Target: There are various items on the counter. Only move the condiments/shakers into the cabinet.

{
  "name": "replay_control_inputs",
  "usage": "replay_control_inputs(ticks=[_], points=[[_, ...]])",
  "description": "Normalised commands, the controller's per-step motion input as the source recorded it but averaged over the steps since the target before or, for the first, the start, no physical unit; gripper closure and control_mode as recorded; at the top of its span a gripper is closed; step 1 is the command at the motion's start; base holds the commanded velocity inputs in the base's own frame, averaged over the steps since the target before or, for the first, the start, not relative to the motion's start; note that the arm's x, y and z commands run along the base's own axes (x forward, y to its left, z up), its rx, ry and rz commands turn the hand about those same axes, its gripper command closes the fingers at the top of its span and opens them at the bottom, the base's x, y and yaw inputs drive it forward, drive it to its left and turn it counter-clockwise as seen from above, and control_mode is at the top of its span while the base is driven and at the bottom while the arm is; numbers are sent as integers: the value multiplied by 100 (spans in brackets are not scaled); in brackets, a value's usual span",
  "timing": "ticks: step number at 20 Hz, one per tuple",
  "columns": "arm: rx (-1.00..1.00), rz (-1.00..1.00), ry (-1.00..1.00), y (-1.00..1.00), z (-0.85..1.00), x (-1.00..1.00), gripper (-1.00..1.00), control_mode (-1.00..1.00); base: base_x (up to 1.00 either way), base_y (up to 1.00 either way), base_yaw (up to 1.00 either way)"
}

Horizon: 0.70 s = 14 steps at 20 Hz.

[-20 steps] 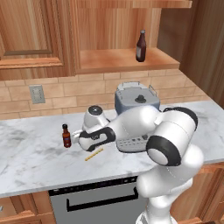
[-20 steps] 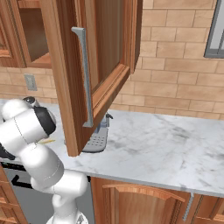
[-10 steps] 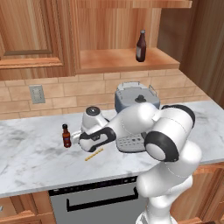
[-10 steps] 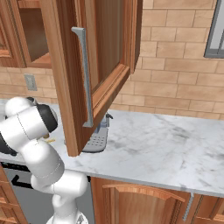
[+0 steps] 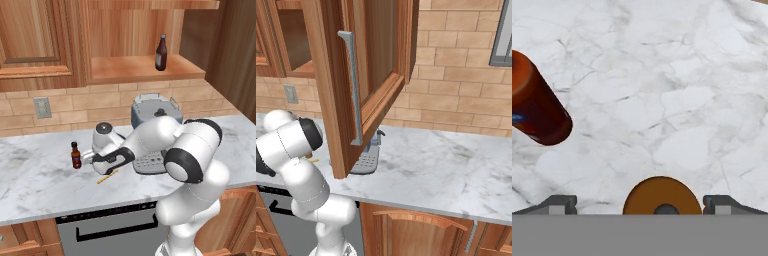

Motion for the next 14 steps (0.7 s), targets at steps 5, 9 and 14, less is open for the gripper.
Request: replay_control_inputs(ticks=[5,9,14], points=[[-1,0,-1,0,-1,0,100,-100,0,0,0],[0,0,0,0,0,0,100,-100,0,0,0],[0,0,-7,0,17,-12,100,-100,0,0,0]])
